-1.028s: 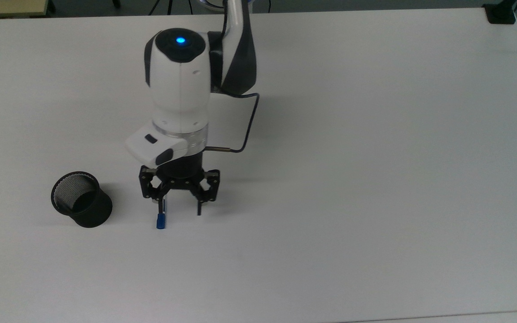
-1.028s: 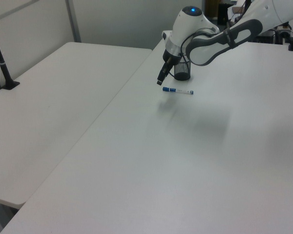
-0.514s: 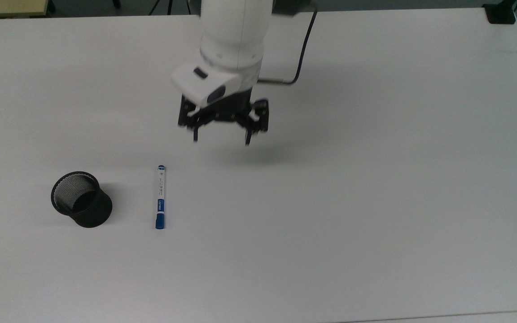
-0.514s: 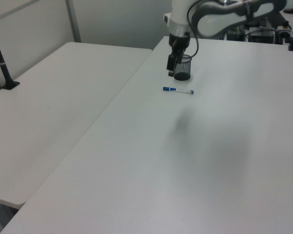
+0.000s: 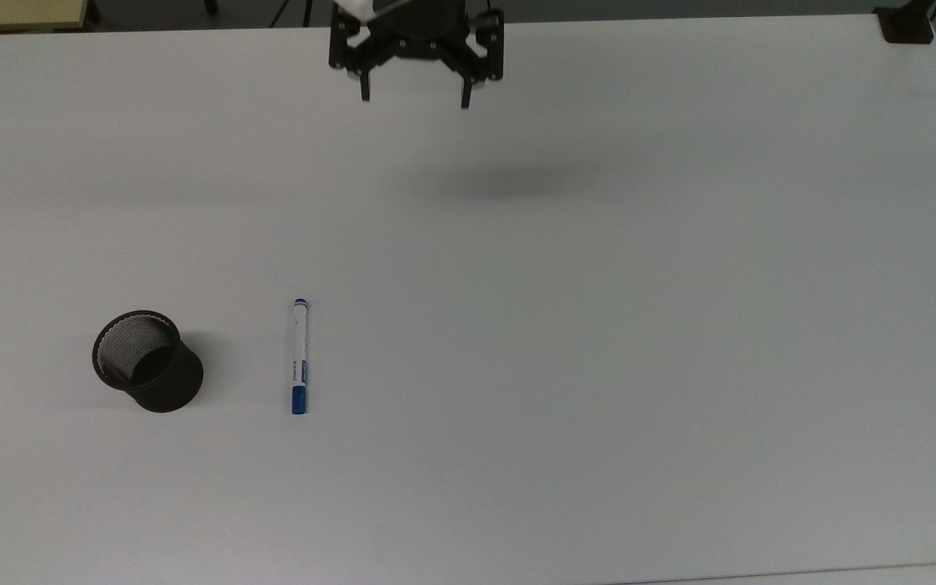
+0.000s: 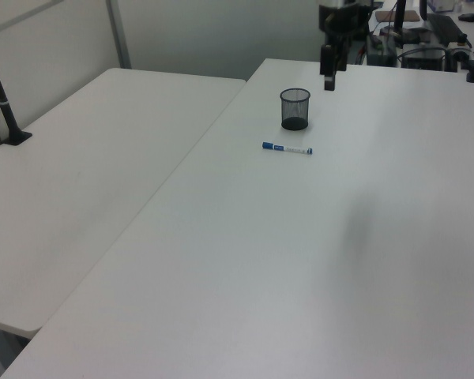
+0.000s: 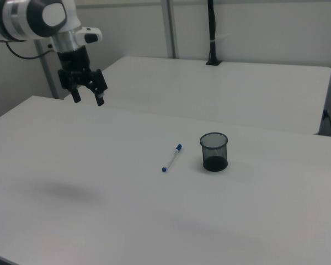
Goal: Remove the marker
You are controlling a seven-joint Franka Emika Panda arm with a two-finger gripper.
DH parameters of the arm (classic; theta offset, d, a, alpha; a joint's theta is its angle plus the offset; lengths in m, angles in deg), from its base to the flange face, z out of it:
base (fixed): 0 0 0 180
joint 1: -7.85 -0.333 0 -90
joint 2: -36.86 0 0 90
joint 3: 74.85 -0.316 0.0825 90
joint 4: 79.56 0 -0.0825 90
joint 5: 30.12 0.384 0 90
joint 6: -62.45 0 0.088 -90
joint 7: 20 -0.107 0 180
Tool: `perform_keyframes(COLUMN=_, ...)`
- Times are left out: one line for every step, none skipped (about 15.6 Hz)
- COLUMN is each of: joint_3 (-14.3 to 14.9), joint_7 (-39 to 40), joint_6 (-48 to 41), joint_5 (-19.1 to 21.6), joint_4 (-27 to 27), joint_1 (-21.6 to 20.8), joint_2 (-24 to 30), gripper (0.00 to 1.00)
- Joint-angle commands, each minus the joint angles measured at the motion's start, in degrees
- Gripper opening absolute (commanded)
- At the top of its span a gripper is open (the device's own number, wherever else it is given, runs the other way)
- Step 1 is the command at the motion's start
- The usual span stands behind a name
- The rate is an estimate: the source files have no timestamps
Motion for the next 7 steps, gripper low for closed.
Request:
perform_keyframes(joint_3=0.62, joint_7=0.54, joint_6=-1.35, joint_5=1.59, joint_4=7.07, joint_1=0.89, joint_2=6.98, gripper=1.0)
perform_keyframes(joint_3=0.79, joint_7=0.54, joint_6=-1.44, joint_5=1.5, joint_4=6.9, joint_1=0.89, joint_2=6.98, gripper=1.0)
perform_keyframes(joint_3=0.97, joint_7=0.45, joint_6=-1.44, joint_5=1.58, joint_4=6.72, joint_1=0.89, joint_2=6.98, gripper=1.0)
perform_keyframes(joint_3=1.06, joint_7=0.36, joint_6=-1.44, joint_5=1.5, joint_4=6.54, joint_1=0.89, joint_2=6.89, gripper=1.0)
perform_keyframes(joint_3=1.06, joint_7=0.19, joint_6=-1.35, joint_5=1.58, joint_4=6.54, joint_1=0.89, joint_2=6.89, gripper=1.0)
perform_keyframes(joint_3=1.06, joint_7=0.19, joint_6=-1.52, joint_5=1.58, joint_4=6.46, joint_1=0.89, joint_2=6.97, gripper=1.0)
perform_keyframes(joint_3=1.15, joint_7=0.19, joint_6=-1.61, joint_5=1.58, joint_4=6.45, joint_1=0.98, joint_2=6.98, gripper=1.0)
